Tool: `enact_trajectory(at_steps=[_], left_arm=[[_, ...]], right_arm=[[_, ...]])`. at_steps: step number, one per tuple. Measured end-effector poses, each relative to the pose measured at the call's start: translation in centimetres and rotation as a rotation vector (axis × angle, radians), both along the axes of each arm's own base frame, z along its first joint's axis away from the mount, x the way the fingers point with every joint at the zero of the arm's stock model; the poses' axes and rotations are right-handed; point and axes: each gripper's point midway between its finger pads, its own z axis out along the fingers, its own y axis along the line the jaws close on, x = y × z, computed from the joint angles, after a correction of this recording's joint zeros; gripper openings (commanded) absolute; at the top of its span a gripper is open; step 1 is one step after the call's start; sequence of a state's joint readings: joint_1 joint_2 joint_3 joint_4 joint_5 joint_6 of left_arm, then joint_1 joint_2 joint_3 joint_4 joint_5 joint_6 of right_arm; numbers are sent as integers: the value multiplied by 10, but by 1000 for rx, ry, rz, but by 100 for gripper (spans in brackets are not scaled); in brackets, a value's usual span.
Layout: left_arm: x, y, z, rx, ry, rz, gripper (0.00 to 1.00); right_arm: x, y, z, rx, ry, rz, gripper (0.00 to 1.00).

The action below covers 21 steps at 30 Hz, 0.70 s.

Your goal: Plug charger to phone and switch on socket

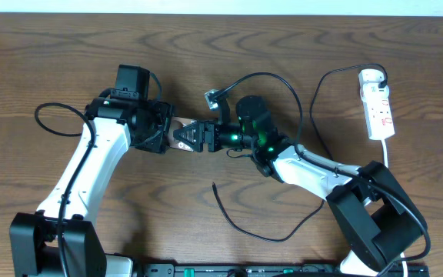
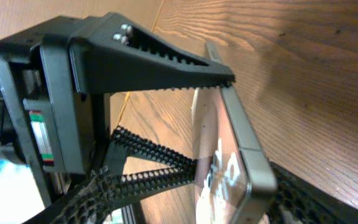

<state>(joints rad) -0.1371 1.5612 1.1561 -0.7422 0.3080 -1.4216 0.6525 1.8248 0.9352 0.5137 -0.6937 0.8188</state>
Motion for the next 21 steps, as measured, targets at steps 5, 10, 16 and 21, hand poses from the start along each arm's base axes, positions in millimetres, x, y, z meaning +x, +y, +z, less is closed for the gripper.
enact_trajectory(at_steps=[5,10,16,21], left_arm=[[0,-1,0,-1,0,2,7],[0,-3,0,-6,4,9,7],[-2,-9,0,-14,11,19,7],[-2,-9,0,-17,15,31,7]], right_arm=[[-3,4,-1,-6,-2,-4,61],[-4,7,-2,-11,-6,-10,56],[-2,8,-4,-26,-13,-40,50],[0,9,-5,-36,-18,-58,42]])
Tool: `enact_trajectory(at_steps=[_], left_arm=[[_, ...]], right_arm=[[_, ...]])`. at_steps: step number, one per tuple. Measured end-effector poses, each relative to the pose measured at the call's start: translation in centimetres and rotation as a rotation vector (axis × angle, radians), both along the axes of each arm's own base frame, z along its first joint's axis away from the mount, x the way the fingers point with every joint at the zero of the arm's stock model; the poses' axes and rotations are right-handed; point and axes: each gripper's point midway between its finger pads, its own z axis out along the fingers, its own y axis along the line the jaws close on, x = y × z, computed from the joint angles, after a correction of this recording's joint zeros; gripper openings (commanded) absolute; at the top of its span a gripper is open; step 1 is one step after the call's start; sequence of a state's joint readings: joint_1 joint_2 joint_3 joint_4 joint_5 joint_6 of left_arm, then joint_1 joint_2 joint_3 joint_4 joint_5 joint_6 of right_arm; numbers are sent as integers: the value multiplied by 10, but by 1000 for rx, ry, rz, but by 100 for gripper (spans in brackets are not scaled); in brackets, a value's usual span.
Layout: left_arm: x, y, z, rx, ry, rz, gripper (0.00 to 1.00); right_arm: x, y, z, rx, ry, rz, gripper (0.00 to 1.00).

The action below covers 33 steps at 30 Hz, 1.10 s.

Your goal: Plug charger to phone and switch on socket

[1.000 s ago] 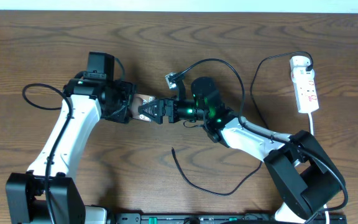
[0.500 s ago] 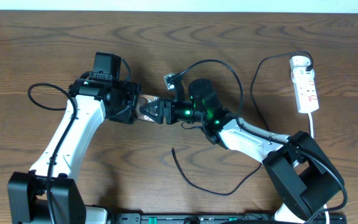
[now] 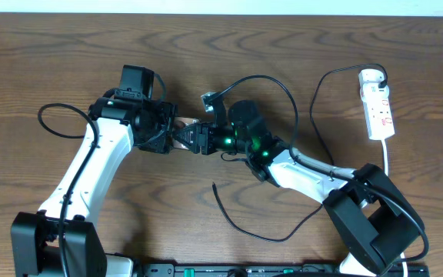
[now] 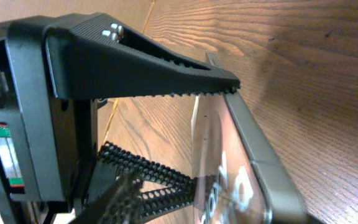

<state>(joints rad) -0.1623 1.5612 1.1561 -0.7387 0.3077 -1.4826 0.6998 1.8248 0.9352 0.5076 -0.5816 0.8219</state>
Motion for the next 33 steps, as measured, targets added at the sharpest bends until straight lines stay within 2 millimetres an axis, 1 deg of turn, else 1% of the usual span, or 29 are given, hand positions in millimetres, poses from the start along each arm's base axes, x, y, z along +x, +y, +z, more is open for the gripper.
enact_trajectory(at_steps=[6,9,12,17,22,26,28,30,33], left_arm=[[0,-1,0,-3,0,3,7],[0,-1,0,-3,0,3,7],[0,-1,0,-3,0,3,7],[0,-2,0,-3,0,0,7],[-2,-8,0,-3,-1,-15,7],[-1,-11,1,6,-11,-23,7],[0,-11,1,10,-15,-22,7],[3,-11,2,9,-28,-21,7],[3,-14,6,3,-35,-27,7]], right_arm=[[1,-2,-7,-25,16,-19,41],[1,-2,-9,-36,21,-27,39],[2,-2,-10,-38,19,-33,33],[4,-3,-10,-44,15,-48,27],[6,-5,-11,-50,15,-60,16],[8,-6,-12,-54,18,-73,12],[9,-7,-13,-55,29,-86,5],[10,-8,-16,-64,31,-93,1],[8,-7,-19,-69,36,-84,1]])
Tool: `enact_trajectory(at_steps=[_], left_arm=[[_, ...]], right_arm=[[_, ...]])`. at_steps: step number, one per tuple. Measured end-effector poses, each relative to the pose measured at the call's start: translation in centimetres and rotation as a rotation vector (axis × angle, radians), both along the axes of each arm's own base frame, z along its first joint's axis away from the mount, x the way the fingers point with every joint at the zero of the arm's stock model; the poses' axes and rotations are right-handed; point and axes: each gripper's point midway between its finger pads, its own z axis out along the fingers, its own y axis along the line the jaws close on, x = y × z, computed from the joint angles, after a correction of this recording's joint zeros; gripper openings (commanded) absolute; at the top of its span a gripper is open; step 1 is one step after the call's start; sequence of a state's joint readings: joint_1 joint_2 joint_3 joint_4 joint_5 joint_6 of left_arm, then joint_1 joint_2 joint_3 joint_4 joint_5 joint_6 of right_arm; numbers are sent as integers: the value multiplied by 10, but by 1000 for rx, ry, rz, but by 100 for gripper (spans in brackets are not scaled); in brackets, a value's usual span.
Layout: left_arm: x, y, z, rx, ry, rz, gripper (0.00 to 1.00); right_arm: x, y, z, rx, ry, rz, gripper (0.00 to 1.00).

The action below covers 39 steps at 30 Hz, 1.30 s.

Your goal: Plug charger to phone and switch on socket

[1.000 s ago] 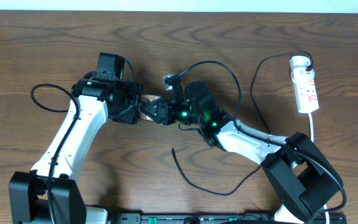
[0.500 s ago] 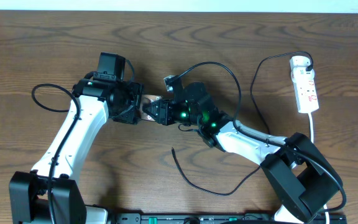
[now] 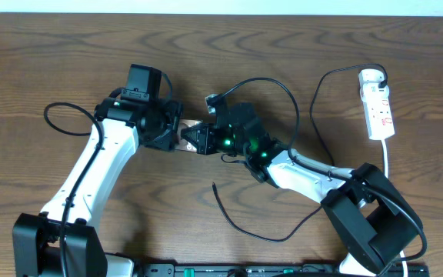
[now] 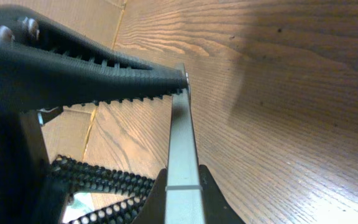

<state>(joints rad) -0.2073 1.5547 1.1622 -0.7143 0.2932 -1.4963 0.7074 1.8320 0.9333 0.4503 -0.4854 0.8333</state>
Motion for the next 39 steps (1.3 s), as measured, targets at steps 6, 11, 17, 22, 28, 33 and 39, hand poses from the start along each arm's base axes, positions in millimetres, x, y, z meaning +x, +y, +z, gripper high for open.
enact_trajectory(at_steps=[6,11,17,22,28,33,39], left_arm=[[5,-2,7,1,-27,-9,70],[3,-3,7,-7,-19,-9,89],[13,4,11,-20,-67,-38,90],[49,5,36,-66,-289,-172,90],[79,-5,76,-111,-571,-369,91],[88,-12,95,-122,-693,-443,91],[110,-23,138,-145,-987,-491,91]], right_arm=[[-5,2,-6,-8,14,21,1],[-1,-1,-4,-3,6,9,1],[19,-18,-4,-2,6,-45,1],[50,-50,-3,1,11,-140,1],[105,-109,12,93,42,-350,1],[145,-161,43,303,128,-548,1],[167,-199,89,585,189,-646,1]])
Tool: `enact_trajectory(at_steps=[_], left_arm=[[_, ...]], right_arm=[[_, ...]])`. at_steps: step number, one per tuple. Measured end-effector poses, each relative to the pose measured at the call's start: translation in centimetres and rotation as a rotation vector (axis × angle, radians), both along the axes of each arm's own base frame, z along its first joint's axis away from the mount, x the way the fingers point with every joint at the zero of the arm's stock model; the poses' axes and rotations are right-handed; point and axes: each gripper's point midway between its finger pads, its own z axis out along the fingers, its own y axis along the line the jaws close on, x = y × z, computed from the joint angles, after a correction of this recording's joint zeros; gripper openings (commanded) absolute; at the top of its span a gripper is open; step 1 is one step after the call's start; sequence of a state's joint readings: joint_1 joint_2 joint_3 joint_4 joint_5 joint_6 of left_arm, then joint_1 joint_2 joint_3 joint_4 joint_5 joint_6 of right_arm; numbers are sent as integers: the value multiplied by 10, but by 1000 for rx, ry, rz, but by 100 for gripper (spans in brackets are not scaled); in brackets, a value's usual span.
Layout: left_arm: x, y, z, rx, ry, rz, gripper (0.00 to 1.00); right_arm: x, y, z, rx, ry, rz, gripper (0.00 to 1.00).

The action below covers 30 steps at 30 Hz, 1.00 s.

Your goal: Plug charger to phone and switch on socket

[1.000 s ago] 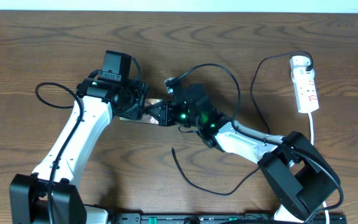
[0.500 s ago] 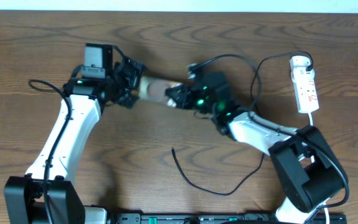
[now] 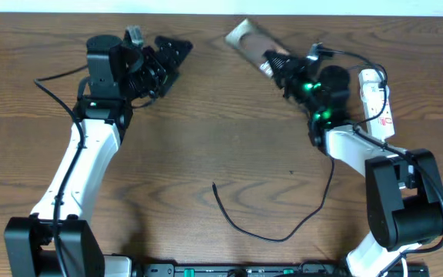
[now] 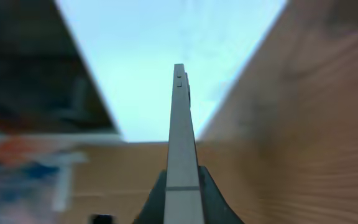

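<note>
The phone (image 3: 246,36) is held up near the table's far edge, my right gripper (image 3: 274,63) shut on its lower end. In the right wrist view the phone (image 4: 181,124) shows edge-on, pinched between the two fingers (image 4: 156,202), and the background is blurred. My left gripper (image 3: 168,60) is raised at the far left with its fingers spread and nothing in them. The black charger cable (image 3: 283,237) lies on the table with its loose end (image 3: 214,185) near the middle. The white socket strip (image 3: 380,111) lies at the far right, partly behind the right arm.
The wooden table (image 3: 206,138) carries only the cable loop and the strip. A second black cable (image 3: 46,77) hangs off the left arm. A dark rail (image 3: 244,269) runs along the near edge.
Both grippers were on the phone at the table's middle. Now the right gripper alone holds it, up at the far right, and the left gripper is open at the far left.
At the three earlier moments both grippers met at the table's middle with the phone between them, the pair shifting slightly farther back each time and the phone turning edge-on to the right wrist. Now the arms are apart and the right gripper has the phone.
</note>
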<state>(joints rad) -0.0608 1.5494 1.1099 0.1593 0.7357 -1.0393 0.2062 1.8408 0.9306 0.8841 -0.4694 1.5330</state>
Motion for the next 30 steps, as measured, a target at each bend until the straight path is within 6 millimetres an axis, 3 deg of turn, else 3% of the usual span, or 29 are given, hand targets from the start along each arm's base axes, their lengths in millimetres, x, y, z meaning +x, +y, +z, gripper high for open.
enact_trajectory(at_steps=[8,15,21,26,30], left_arm=[[-9,-3,-9,-133,-145,5,91],[-14,-1,-15,-177,-179,17,91],[-10,3,-16,-180,-177,48,91],[-8,5,-16,-189,-167,73,91],[-7,6,-16,-194,-163,79,82]], right_arm=[[-16,23,26,159,6,120,1],[-50,76,26,173,43,309,1],[-74,109,26,165,47,410,1],[-88,126,23,131,25,459,1],[-94,134,14,101,45,480,1]])
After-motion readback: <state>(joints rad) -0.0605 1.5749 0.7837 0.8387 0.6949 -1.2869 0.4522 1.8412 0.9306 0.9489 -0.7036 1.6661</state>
